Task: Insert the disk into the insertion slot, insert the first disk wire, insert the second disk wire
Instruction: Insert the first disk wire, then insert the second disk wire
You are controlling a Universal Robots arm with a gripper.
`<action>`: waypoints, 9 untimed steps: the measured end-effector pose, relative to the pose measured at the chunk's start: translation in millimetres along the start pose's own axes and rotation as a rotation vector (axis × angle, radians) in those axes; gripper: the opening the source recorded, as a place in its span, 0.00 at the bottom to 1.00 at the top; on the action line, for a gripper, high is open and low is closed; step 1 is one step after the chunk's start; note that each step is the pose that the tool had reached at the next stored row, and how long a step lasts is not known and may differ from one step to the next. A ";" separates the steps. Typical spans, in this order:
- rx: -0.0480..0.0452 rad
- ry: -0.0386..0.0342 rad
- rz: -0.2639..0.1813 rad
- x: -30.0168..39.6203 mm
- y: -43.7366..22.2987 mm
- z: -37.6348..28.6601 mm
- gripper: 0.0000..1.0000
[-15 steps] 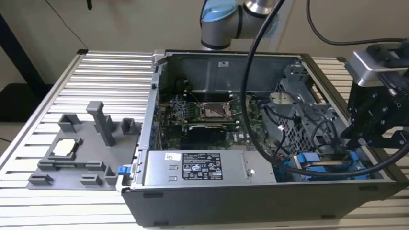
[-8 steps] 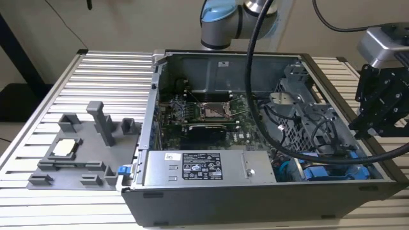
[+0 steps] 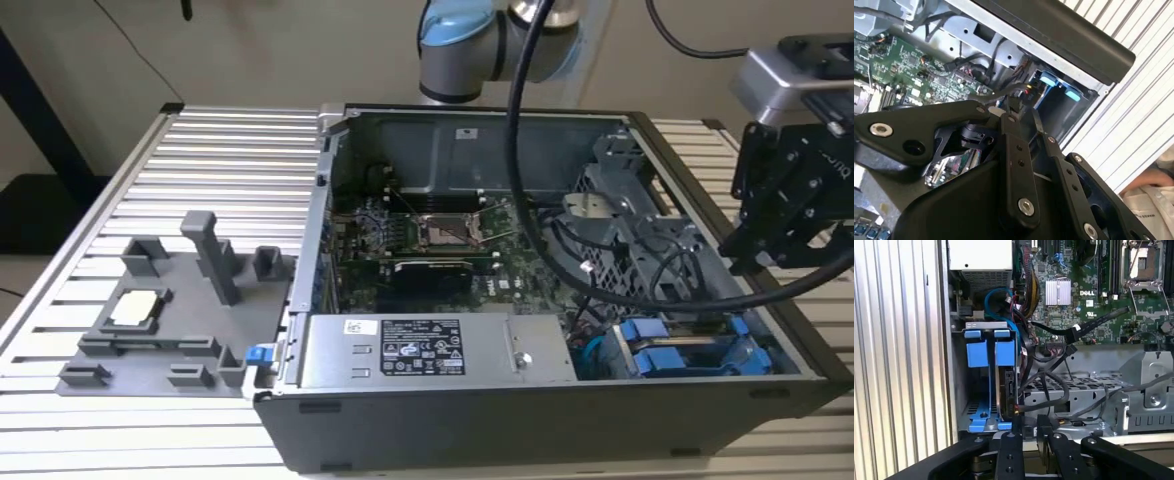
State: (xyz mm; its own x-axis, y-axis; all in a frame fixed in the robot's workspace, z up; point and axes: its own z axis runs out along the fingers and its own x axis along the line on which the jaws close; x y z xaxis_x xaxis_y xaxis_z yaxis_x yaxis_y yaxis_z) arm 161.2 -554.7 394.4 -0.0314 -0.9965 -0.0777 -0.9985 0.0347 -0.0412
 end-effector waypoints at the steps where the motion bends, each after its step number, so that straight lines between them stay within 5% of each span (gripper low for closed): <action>1: 0.0000 0.0000 0.000 -4.1 0.1 0.3 0.27; 9: 0.0000 -0.0001 0.000 -30.9 1.1 2.4 0.27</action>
State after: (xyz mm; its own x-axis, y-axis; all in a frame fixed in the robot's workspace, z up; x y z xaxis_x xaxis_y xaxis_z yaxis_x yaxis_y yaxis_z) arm 161.2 -523.7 394.3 -0.0314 -0.9965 -0.0778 -0.9986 0.0347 -0.0412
